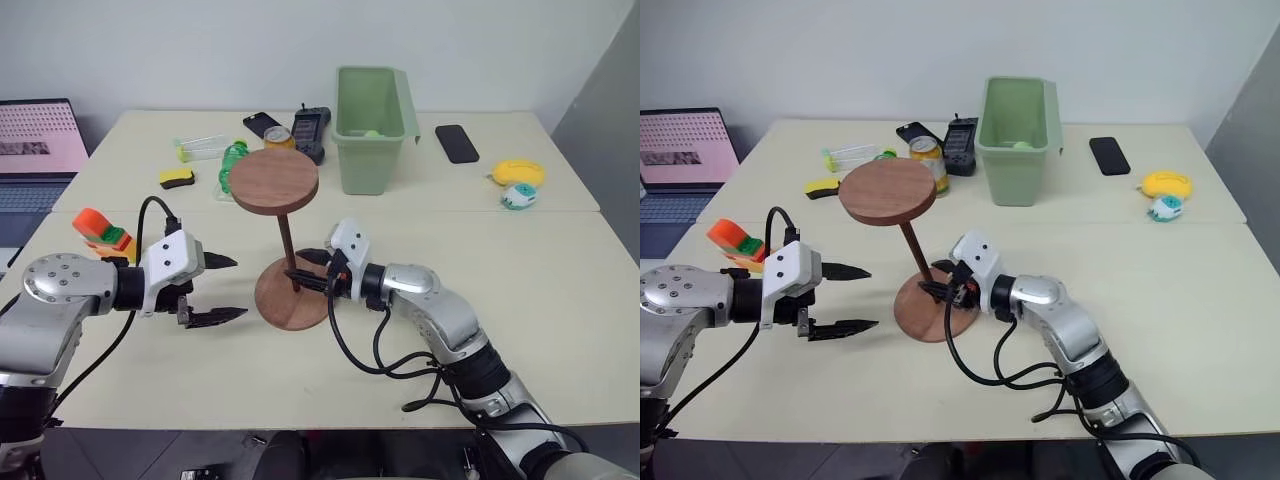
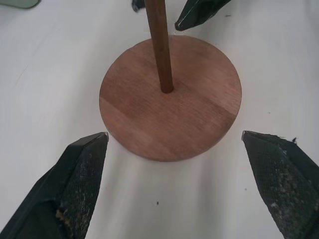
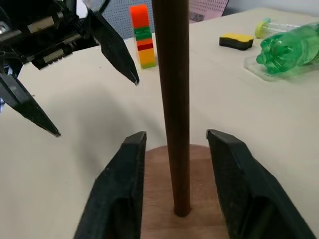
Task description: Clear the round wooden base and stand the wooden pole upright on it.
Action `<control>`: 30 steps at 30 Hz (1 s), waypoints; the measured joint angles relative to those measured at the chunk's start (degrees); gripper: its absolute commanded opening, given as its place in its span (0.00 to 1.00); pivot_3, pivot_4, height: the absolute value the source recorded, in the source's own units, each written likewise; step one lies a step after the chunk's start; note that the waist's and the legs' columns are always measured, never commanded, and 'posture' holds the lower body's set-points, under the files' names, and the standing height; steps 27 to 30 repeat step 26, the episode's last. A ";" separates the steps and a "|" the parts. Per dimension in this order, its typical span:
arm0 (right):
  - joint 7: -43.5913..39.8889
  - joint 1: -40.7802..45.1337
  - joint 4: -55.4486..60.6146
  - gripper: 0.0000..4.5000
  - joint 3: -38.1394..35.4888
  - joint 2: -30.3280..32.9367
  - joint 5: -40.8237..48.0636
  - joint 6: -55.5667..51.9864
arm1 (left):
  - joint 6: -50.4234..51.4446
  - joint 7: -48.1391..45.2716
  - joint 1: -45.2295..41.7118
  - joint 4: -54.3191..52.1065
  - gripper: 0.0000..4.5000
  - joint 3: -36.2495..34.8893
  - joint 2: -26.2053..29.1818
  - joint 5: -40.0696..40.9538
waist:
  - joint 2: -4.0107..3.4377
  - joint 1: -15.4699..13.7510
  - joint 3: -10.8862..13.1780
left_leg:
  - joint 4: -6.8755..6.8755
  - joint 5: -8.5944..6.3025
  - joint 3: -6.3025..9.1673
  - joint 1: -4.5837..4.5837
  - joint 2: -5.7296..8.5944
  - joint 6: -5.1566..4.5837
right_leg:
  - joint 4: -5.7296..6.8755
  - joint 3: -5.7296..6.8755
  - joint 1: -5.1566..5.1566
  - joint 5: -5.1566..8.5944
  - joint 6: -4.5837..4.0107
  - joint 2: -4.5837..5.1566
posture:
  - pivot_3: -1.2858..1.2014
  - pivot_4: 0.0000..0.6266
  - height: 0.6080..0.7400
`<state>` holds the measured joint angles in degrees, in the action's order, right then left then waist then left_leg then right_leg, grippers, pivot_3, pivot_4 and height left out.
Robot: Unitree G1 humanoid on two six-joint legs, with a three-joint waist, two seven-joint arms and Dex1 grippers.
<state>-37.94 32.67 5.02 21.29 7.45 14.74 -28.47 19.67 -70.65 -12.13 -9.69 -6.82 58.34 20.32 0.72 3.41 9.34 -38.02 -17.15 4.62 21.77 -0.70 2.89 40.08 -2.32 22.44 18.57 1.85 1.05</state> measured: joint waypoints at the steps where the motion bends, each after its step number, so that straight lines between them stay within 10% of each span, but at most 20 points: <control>1: -0.41 0.10 0.82 0.69 0.01 0.26 0.02 -0.13 | 0.11 0.05 -0.18 -0.40 1.00 0.00 -0.02 0.08 | 0.00 0.02 0.00 | 0.02 0.00 0.01 0.03 -0.01 0.00 | -0.04 0.01 0.02 0.00 0.00 0.00 | 0.52 0.24 1.00; 12: -3.71 0.05 6.19 0.69 -1.31 8.43 0.01 -3.14 | 3.88 4.57 -1.92 -1.33 1.00 -0.48 -1.01 1.89 | 0.01 -0.14 0.03 | -0.01 -0.01 0.01 0.04 0.08 -0.02 | -0.10 0.03 -0.07 0.00 0.00 0.03 | 0.52 0.24 1.00; 26: -20.23 -13.93 20.59 0.69 -30.14 39.02 14.29 -3.06 | -0.08 4.92 3.28 4.28 1.00 -8.12 2.32 -0.39 | -0.01 -0.64 0.18 | 0.01 -0.02 -0.02 0.01 0.05 -0.04 | -0.15 0.02 -0.15 0.00 0.00 0.06 | 0.52 0.24 1.00; 30: -20.23 -13.93 20.59 0.69 -30.14 39.02 14.29 -3.06 | -0.08 4.92 3.28 4.28 1.00 -8.12 2.32 -0.39 | -0.01 -0.64 0.18 | 0.01 -0.02 -0.02 0.01 0.05 -0.04 | -0.15 0.02 -0.15 0.00 0.00 0.06 | 0.52 0.24 1.00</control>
